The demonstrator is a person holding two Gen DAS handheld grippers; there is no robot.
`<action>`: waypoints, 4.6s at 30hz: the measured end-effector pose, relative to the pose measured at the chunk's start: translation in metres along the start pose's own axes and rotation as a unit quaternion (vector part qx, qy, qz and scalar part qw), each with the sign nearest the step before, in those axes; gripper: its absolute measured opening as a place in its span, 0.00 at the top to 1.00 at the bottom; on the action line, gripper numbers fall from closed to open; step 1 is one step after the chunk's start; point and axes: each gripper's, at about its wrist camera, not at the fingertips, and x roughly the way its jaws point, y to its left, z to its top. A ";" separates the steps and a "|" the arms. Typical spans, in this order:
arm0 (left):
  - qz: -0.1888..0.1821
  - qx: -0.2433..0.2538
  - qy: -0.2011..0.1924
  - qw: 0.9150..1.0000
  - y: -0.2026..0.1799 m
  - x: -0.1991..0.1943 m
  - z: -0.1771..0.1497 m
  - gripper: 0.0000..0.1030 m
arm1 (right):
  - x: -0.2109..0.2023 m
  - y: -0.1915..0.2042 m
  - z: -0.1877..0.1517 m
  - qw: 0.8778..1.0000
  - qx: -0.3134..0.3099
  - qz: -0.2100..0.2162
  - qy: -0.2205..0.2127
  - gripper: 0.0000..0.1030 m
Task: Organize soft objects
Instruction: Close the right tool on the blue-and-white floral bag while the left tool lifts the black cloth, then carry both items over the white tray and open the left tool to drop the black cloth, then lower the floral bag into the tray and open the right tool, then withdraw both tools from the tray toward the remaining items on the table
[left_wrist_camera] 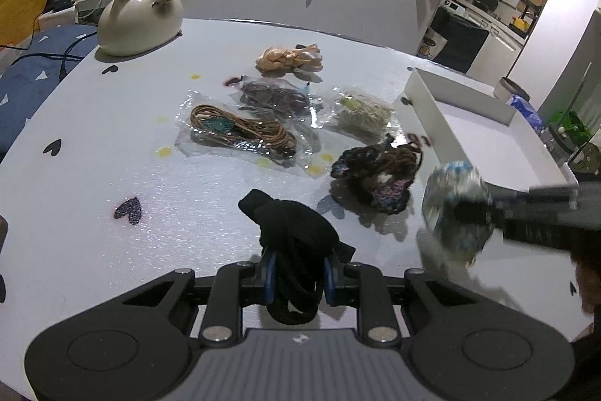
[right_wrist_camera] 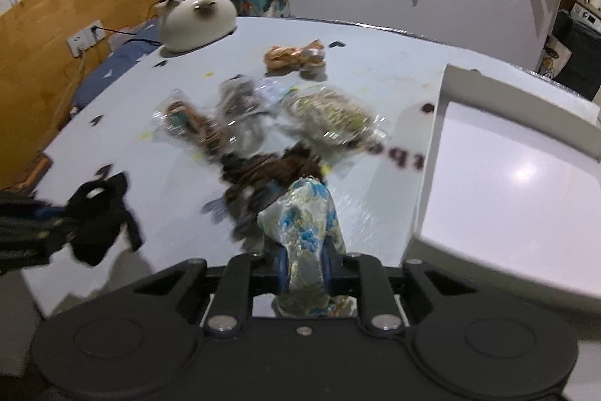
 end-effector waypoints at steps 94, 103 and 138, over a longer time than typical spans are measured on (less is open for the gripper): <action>-0.069 0.112 0.020 0.991 -0.372 0.114 0.073 0.00 | -0.134 -0.328 -0.061 0.981 0.168 -0.064 -0.070 0.20; -0.036 0.103 -0.026 0.994 -0.364 0.081 0.061 0.00 | -0.153 -0.319 -0.072 0.979 0.161 -0.084 -0.096 0.02; -0.008 0.049 -0.103 0.993 -0.246 0.023 0.057 0.00 | -0.155 -0.230 -0.066 0.964 0.163 -0.134 -0.160 0.00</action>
